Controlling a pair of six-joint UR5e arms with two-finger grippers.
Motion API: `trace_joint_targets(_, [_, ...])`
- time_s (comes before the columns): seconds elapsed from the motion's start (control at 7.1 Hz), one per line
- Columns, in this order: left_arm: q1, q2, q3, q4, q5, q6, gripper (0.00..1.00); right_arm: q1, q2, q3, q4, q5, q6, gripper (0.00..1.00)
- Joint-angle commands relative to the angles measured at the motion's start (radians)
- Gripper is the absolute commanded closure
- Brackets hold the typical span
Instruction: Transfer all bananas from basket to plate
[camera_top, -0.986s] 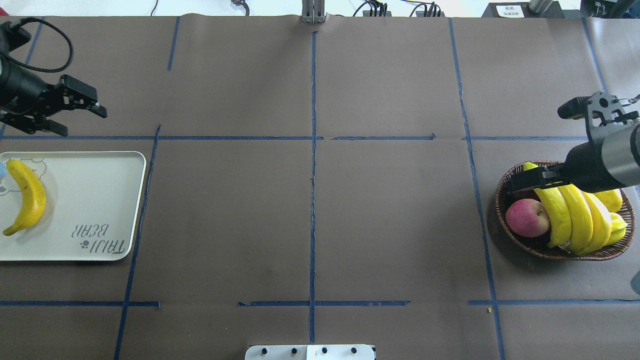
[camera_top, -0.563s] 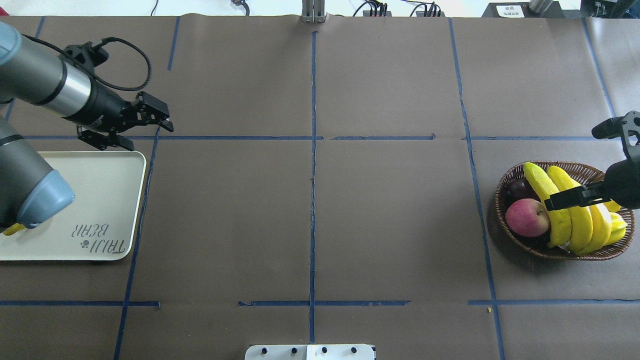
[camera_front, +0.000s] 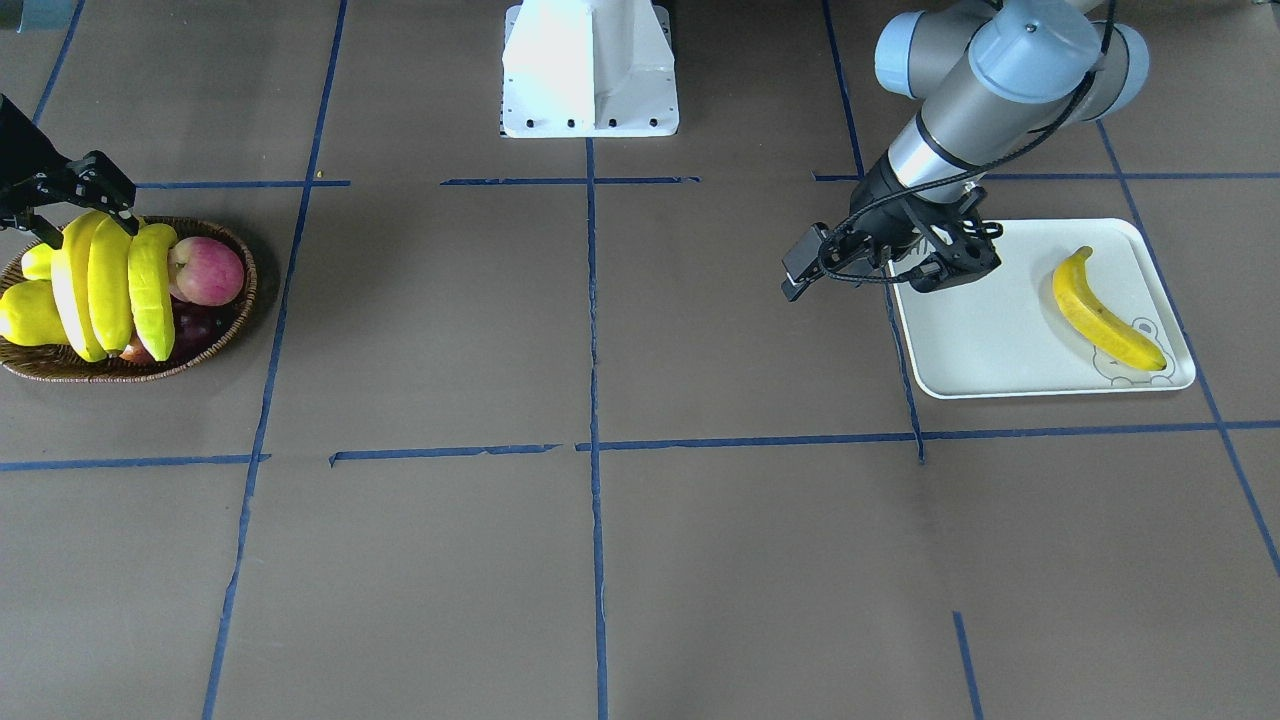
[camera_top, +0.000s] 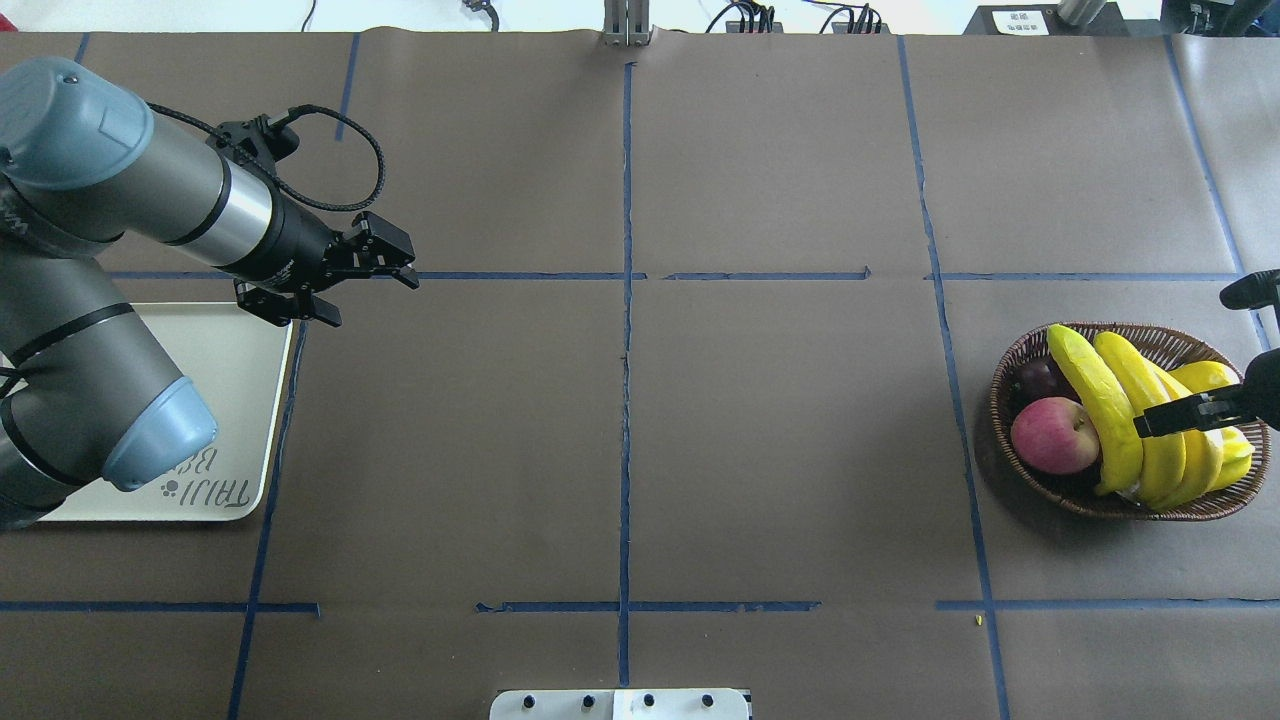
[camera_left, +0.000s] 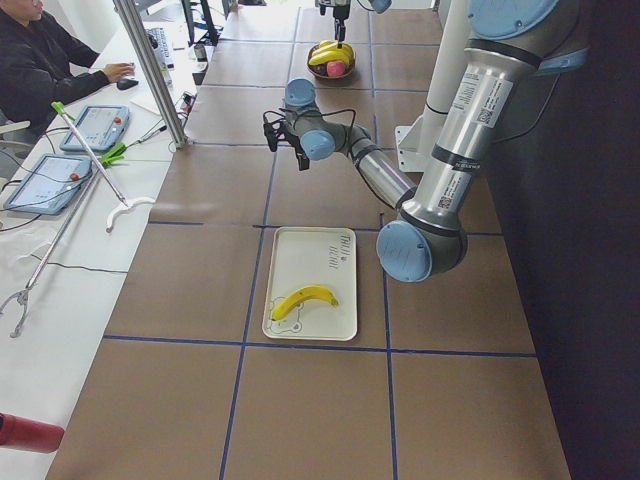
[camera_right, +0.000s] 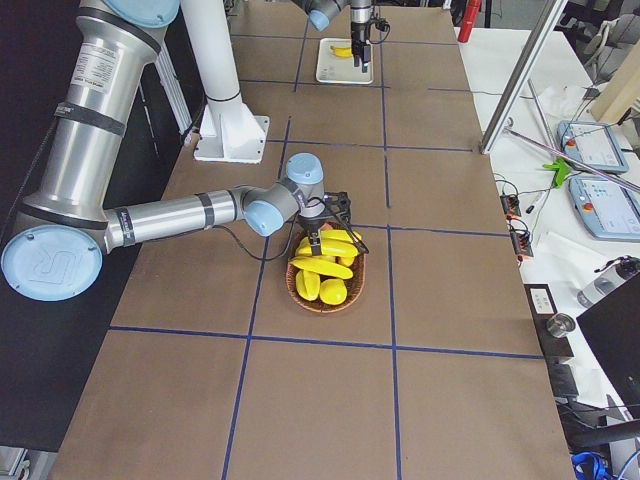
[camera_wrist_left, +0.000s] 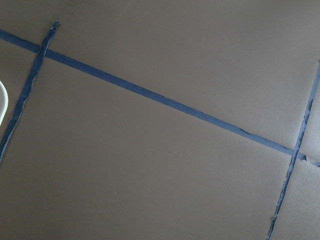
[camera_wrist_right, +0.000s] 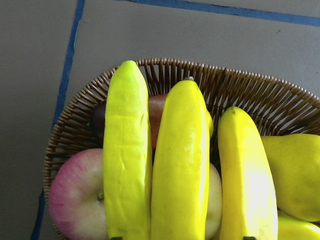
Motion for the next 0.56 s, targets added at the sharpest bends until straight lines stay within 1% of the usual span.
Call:
trace_joint_targets(0.0, [0.002, 0.002, 0.0, 0.0, 0.002, -0.001, 0.04, 0.018, 0.003, 0.005, -0.002, 0.02, 0.0, 0.16])
trace_joint_targets(0.42, [0.002, 0.002, 0.002, -0.002, 0.002, -0.001, 0.04, 0.0, 0.009, -0.004, -0.006, 0.017, 0.001, 0.17])
